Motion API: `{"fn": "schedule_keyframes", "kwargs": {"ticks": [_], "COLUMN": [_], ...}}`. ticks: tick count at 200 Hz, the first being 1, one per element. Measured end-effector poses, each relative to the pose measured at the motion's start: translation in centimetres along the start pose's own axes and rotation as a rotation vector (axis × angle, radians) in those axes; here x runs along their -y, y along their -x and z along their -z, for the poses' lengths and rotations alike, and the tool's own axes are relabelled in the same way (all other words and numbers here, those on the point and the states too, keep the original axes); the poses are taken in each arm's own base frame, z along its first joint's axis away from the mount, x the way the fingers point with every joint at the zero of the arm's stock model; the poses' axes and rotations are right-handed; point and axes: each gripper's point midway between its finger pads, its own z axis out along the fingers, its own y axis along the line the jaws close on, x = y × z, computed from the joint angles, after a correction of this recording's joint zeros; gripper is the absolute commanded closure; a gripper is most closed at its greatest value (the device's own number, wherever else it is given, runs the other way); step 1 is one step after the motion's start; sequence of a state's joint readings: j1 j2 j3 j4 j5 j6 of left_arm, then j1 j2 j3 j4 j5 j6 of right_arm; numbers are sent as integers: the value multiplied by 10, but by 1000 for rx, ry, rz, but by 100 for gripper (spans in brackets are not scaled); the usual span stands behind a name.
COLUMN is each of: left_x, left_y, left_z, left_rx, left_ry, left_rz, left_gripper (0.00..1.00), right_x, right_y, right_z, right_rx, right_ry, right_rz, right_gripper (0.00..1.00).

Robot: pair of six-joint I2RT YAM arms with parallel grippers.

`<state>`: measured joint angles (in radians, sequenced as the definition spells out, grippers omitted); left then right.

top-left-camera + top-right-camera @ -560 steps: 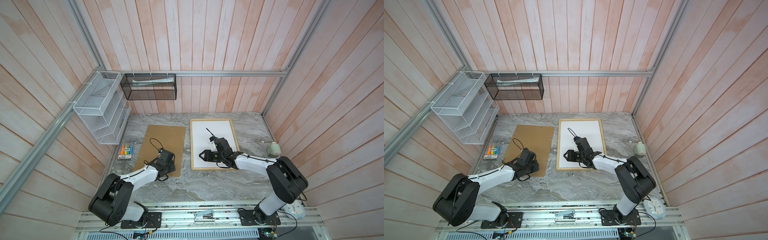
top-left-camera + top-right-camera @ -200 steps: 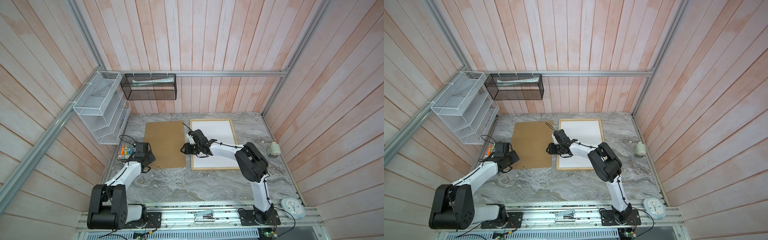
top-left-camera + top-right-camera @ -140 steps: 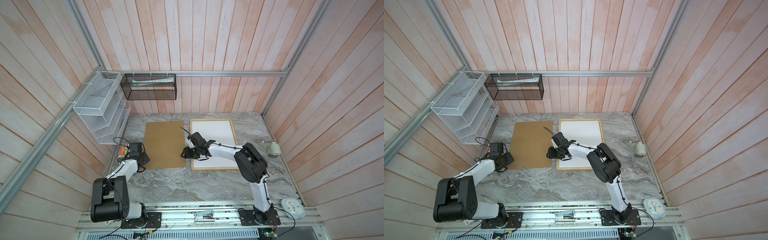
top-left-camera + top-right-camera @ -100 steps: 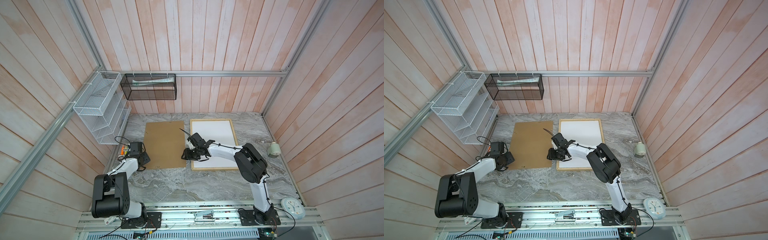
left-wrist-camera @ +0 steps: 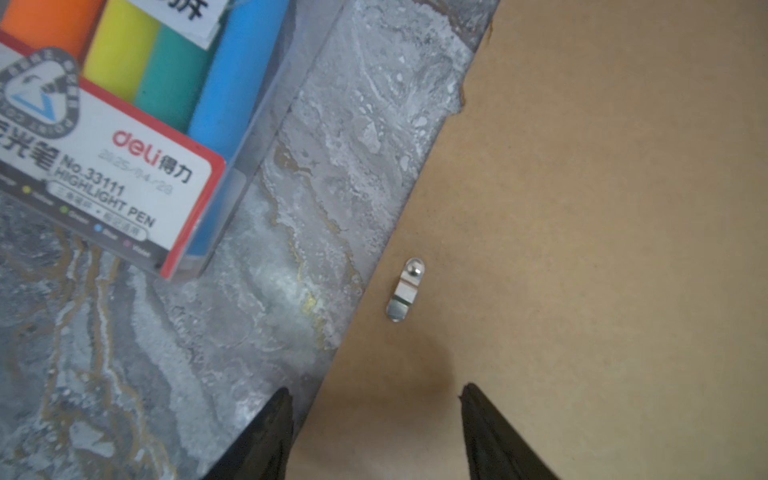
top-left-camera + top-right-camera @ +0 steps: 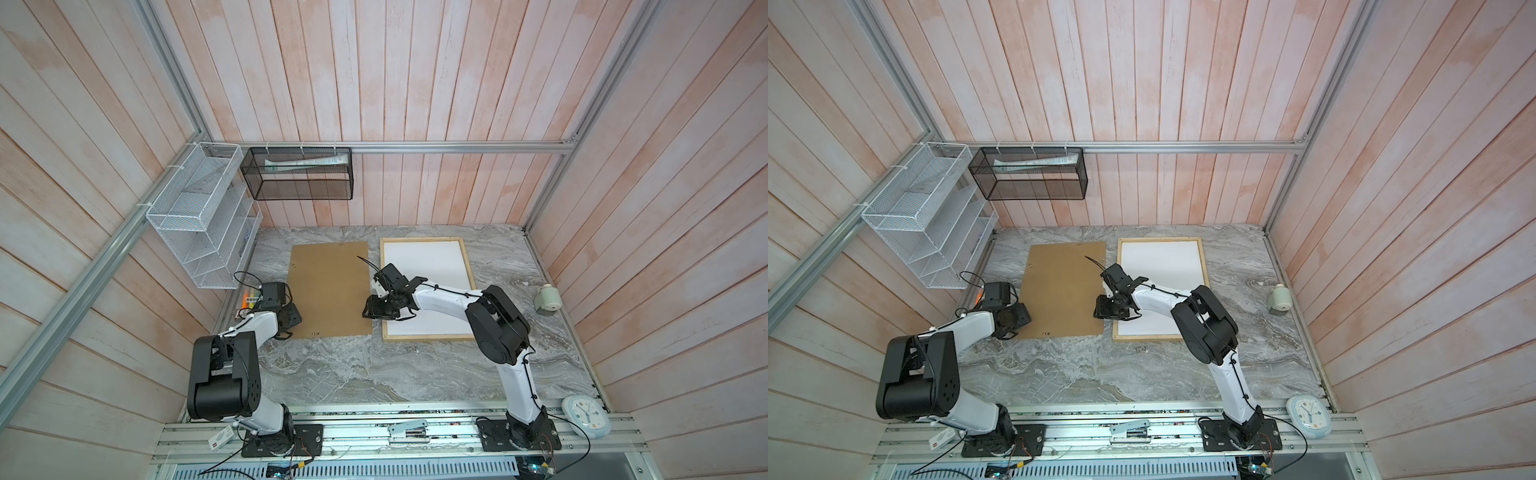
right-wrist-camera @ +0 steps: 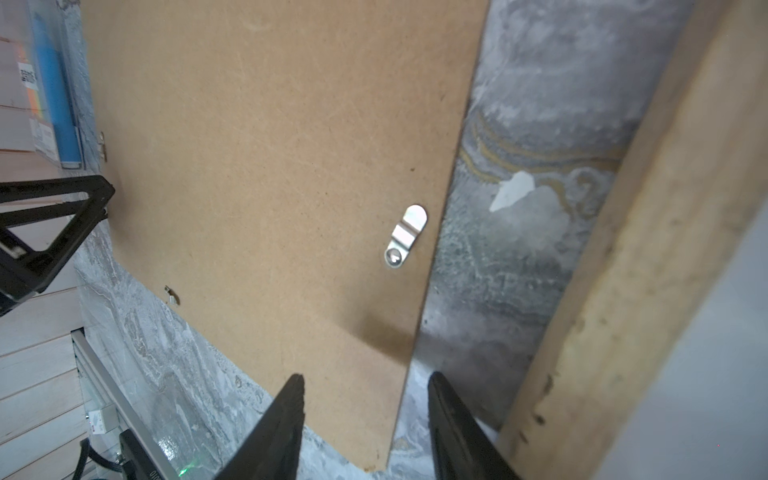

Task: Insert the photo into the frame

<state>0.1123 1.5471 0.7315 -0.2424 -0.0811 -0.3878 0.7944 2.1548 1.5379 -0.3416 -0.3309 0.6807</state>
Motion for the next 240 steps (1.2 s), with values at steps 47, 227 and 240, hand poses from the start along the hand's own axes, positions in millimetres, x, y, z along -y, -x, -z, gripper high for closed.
{"fn": "schedule_keyframes", "kwargs": {"ticks": [47, 227, 240], "left_x": [8, 43, 44], "left_y": [2, -8, -10], "left_z": [-2, 7, 9], "left_rx": [-13, -27, -30], "left_ry": [-38, -262, -269], "left_rz": [-1, 22, 22], "left_gripper": [36, 39, 39], "right_x": [-3, -36, -37], "right_y": [3, 3, 3], "right_z": [-6, -7, -6], "right_rx": [-5, -50, -50], "right_ry": [11, 179, 187], "right_rz": [1, 35, 38], "right_gripper": [51, 53, 53]}}
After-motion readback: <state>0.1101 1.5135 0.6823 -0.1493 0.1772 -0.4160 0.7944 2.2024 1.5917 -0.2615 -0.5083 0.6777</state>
